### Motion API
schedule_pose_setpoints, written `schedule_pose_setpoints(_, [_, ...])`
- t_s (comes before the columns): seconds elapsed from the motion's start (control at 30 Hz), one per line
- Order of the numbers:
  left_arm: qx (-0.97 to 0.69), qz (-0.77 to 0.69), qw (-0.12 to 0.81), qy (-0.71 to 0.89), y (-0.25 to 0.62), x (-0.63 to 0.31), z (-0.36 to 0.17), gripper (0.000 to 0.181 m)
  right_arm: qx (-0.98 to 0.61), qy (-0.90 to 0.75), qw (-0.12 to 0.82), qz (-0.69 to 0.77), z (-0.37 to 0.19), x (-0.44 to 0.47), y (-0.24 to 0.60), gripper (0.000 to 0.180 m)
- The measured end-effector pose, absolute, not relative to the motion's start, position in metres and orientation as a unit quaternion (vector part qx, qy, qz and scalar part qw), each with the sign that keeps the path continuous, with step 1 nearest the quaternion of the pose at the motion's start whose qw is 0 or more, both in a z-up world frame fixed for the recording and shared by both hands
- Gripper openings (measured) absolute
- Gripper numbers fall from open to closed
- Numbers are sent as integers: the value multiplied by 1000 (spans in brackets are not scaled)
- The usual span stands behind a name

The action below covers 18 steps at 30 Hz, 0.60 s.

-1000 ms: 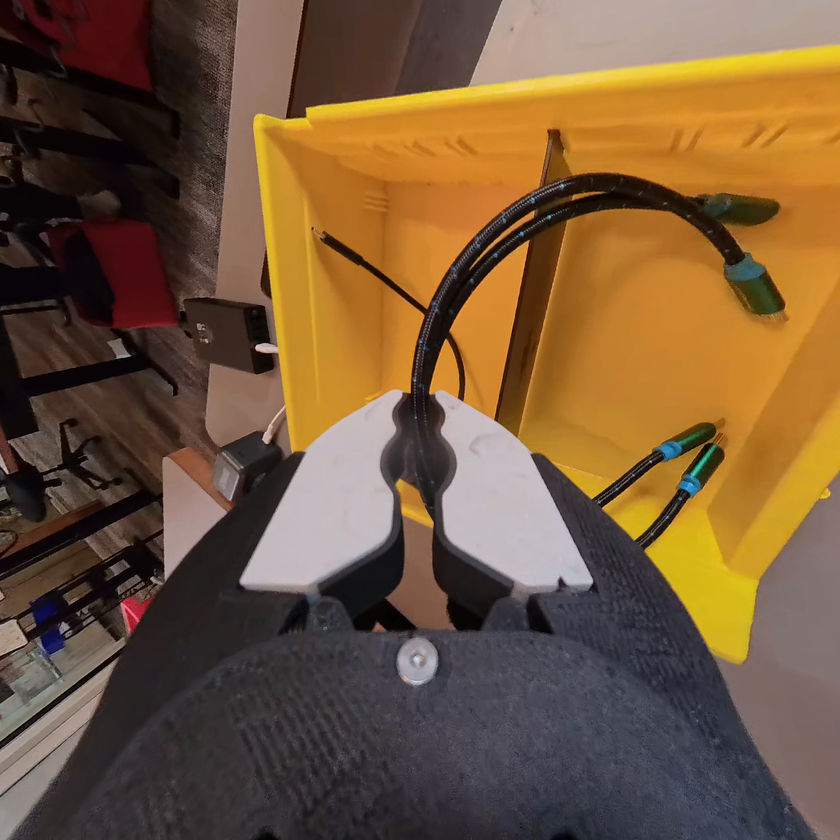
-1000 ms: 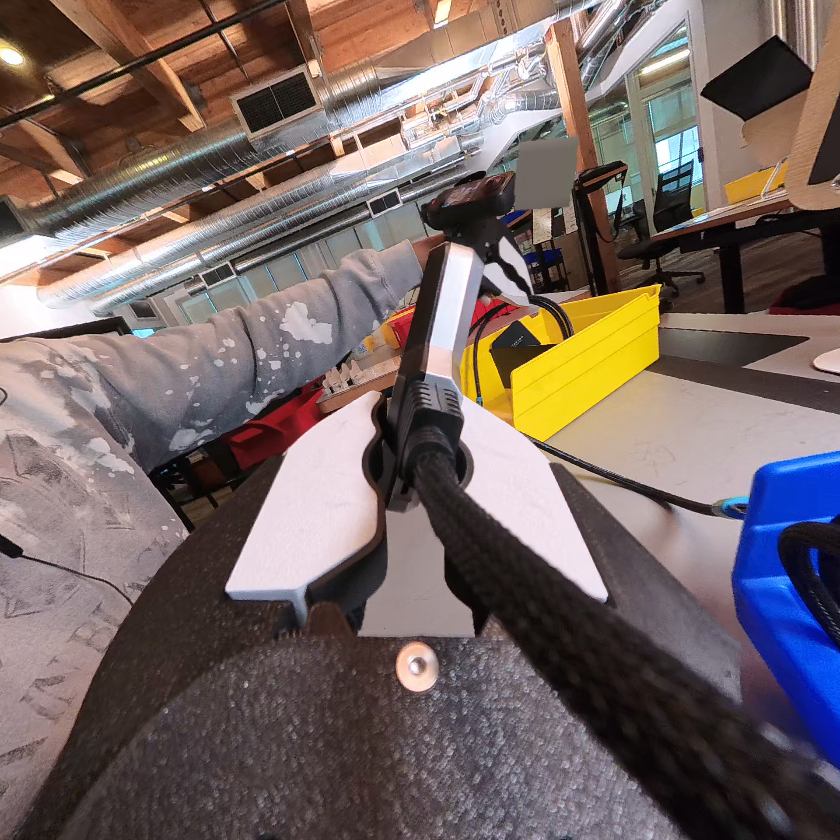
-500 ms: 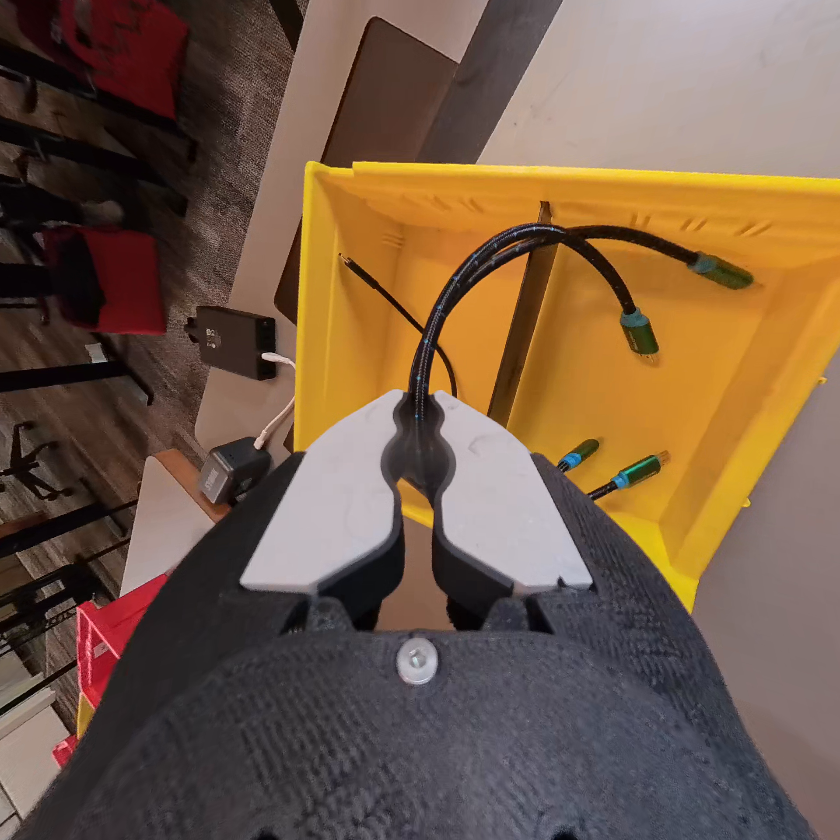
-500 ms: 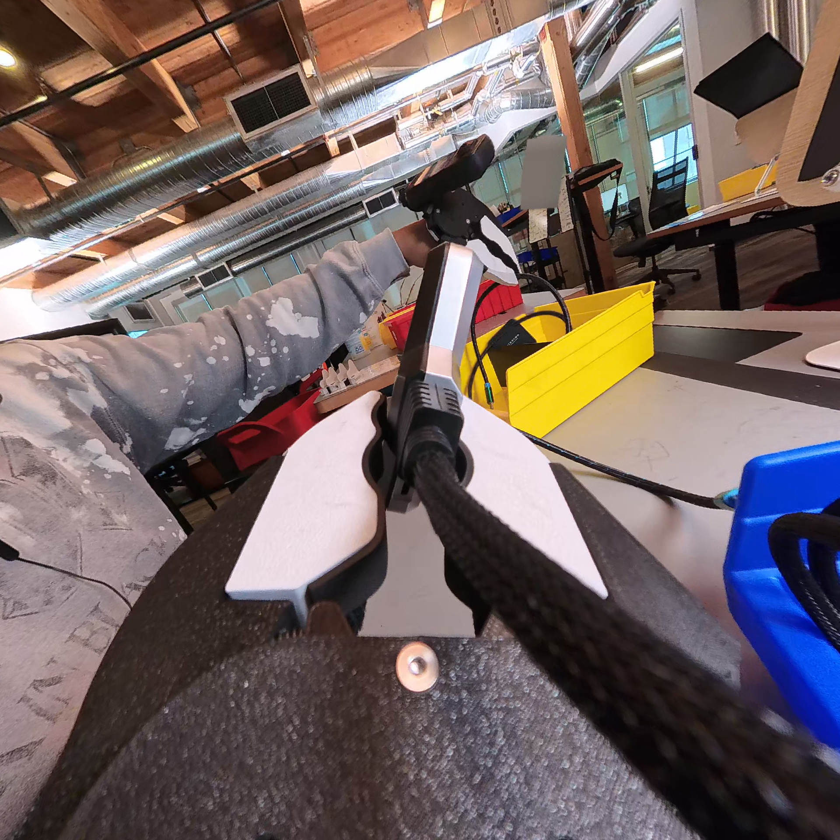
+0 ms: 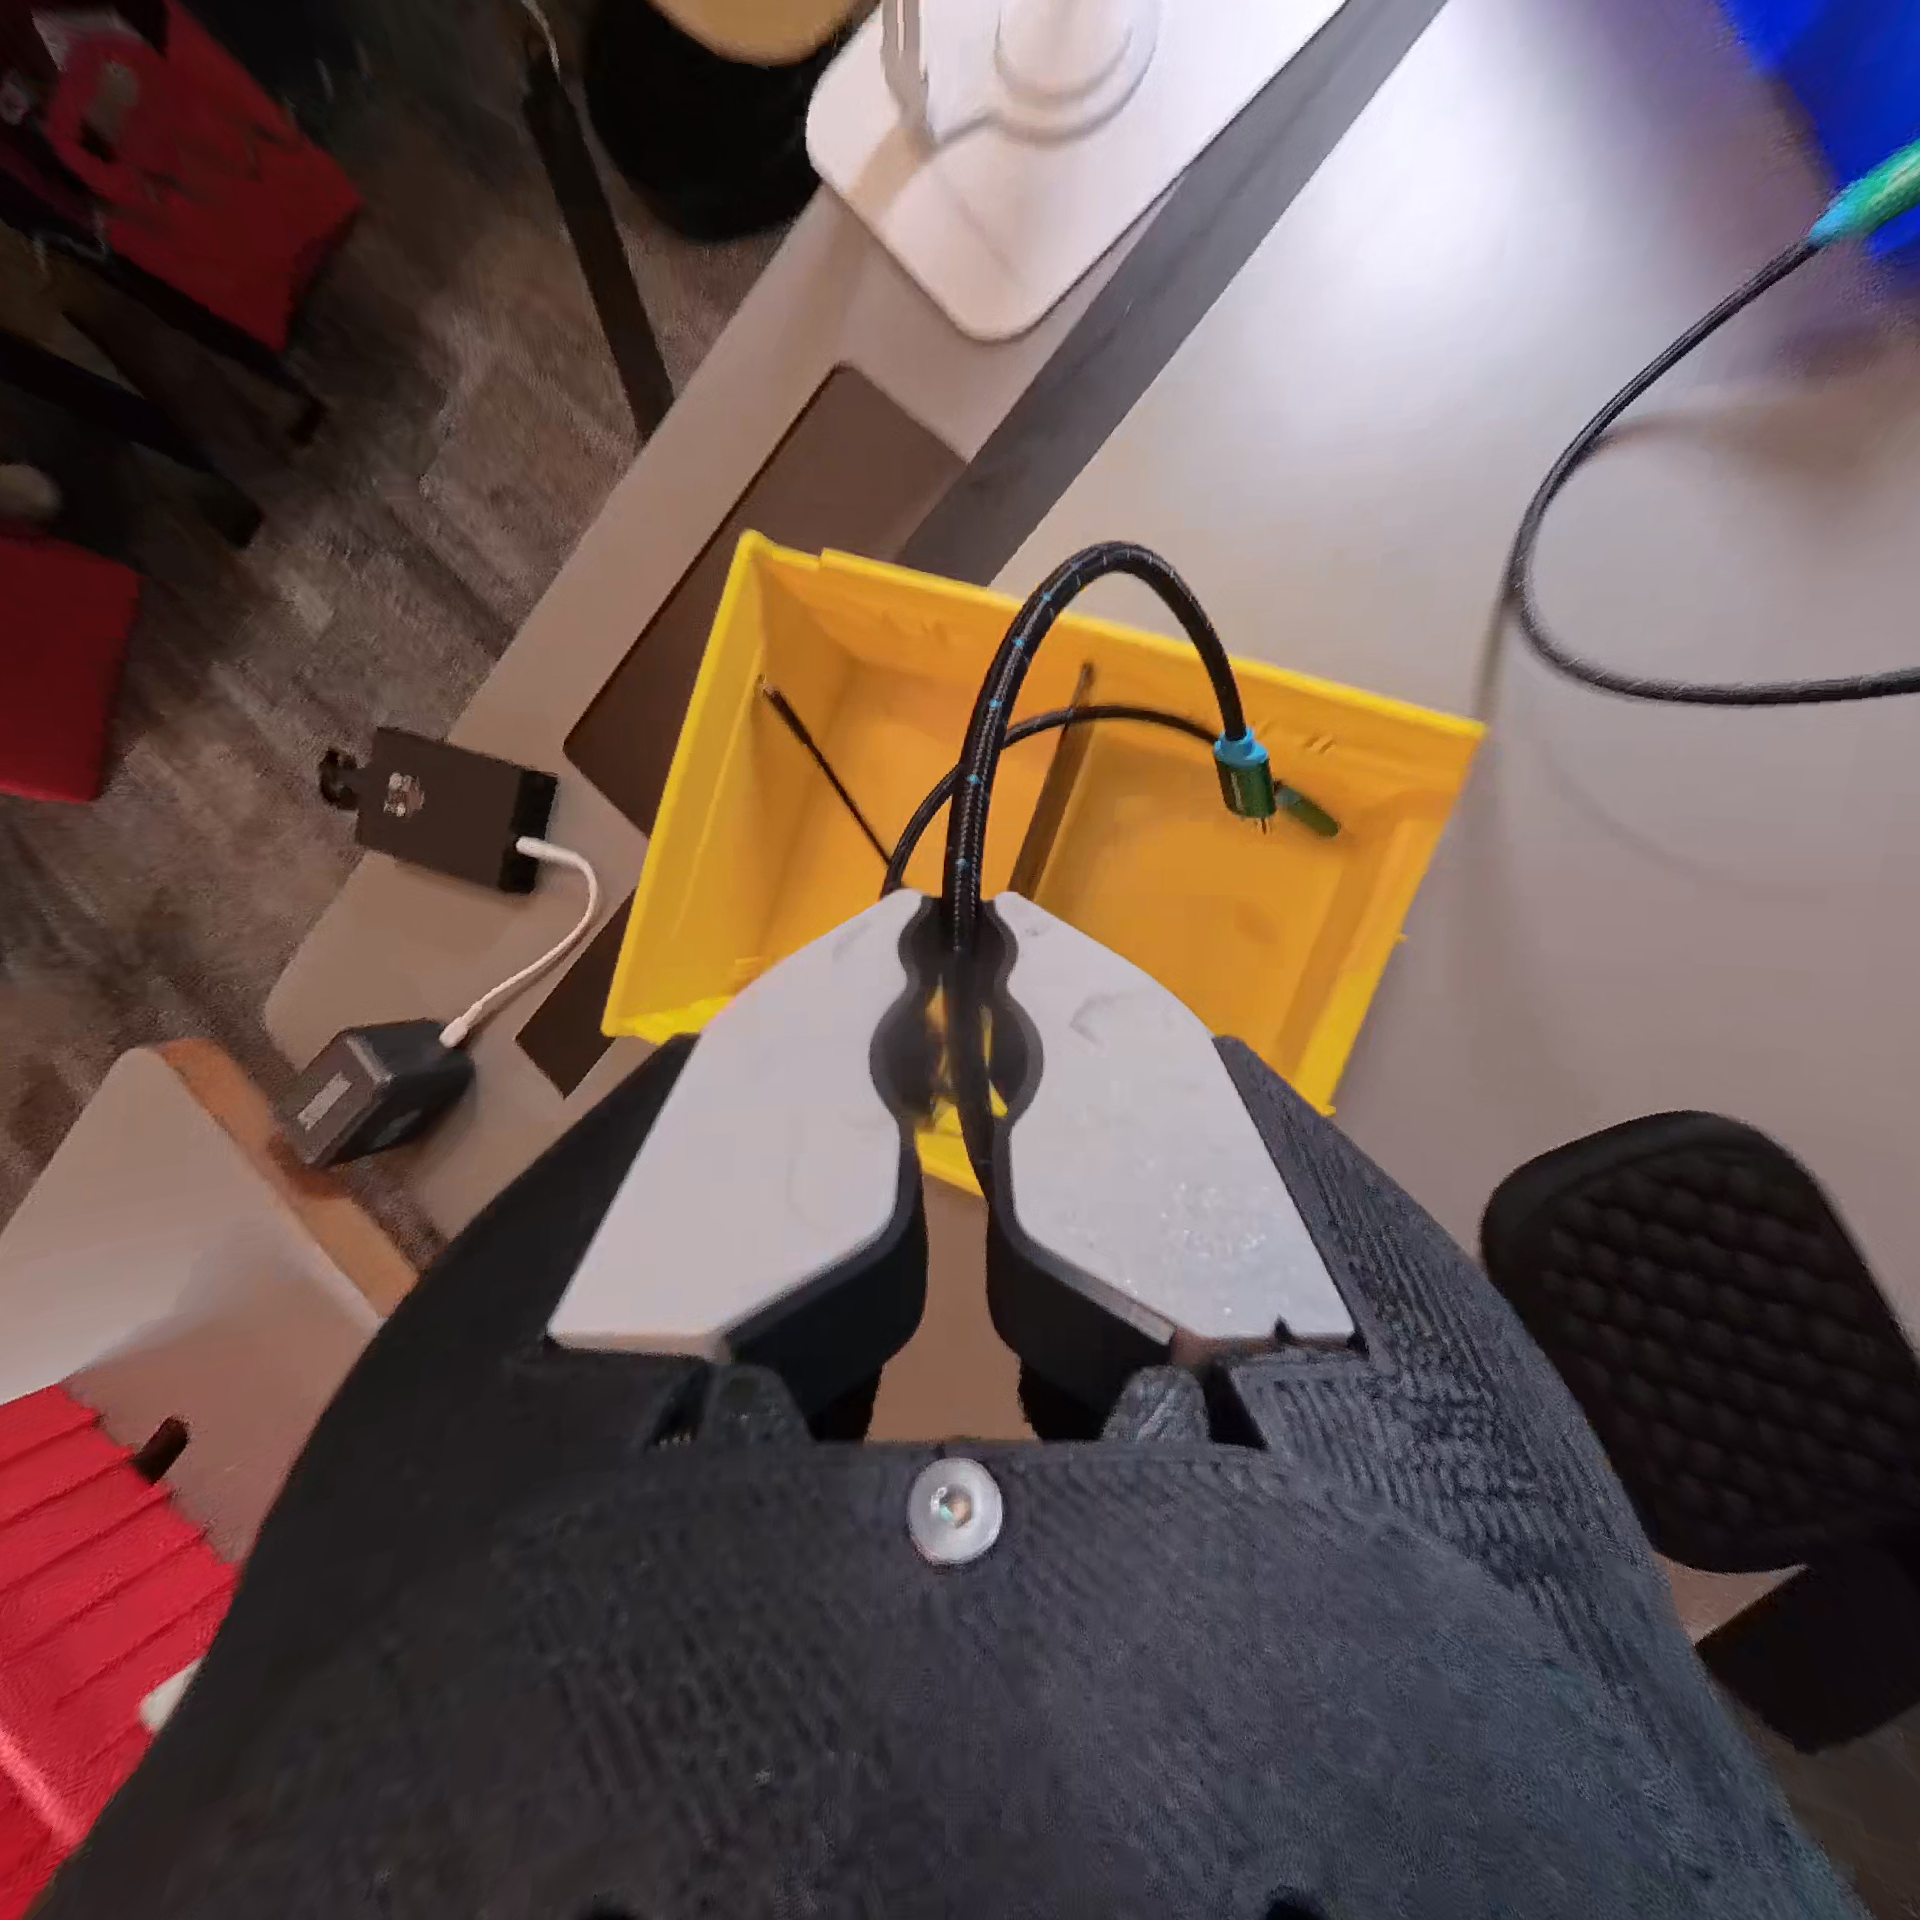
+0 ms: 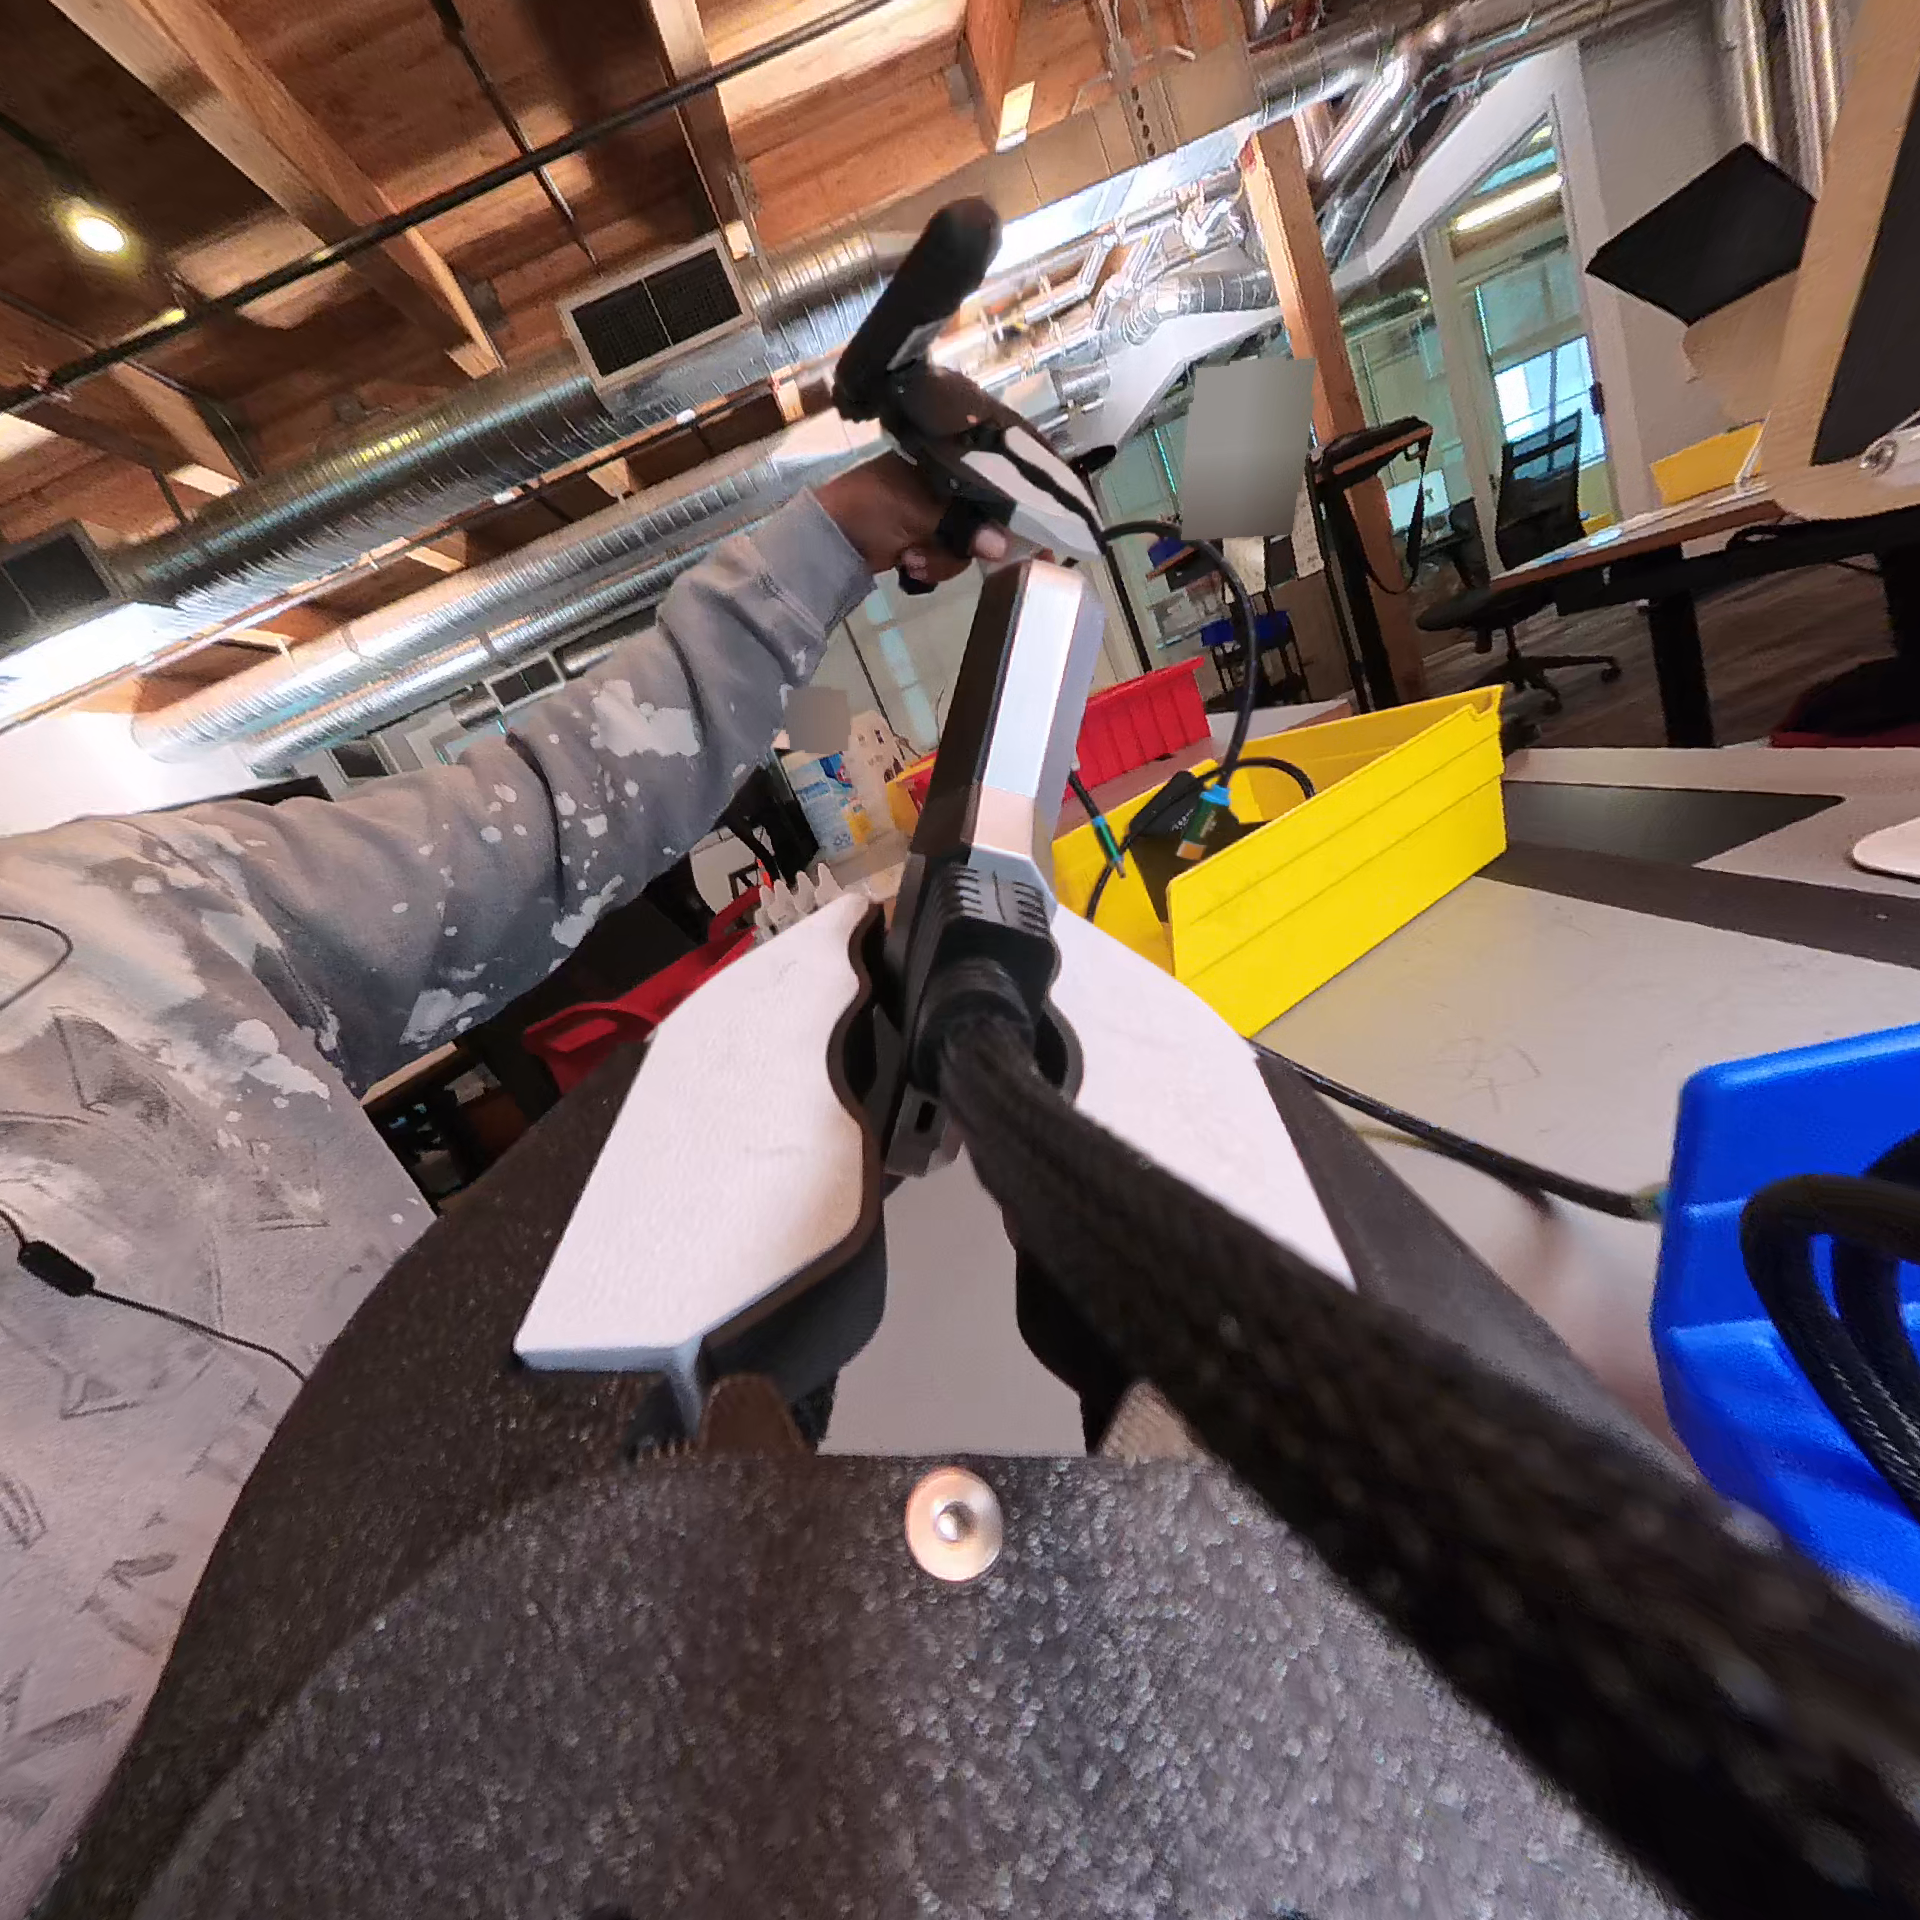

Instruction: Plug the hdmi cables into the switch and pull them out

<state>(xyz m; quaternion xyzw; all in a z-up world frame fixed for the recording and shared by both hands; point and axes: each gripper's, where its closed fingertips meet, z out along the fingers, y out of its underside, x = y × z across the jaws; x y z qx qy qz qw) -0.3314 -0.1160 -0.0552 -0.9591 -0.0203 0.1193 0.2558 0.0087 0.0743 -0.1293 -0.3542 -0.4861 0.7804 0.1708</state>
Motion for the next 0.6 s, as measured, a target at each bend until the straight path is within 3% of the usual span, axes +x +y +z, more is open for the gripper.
schedule_pose_setpoints(0.03, [-956, 110, 273, -21, -114, -325, -47, 7, -352, -481, 171, 784, -127, 10, 76, 24])
schedule_pose_setpoints(0.23, [-924, -5, 382, -26, -89, -263, -25, 7, -332, -443, 185, 812, -109, 21, 93, 26])
schedule_pose_setpoints(0.6, [-786, -269, 552, -76, -53, -162, -74, 7, -311, -401, 226, 832, -91, 44, 122, 26])
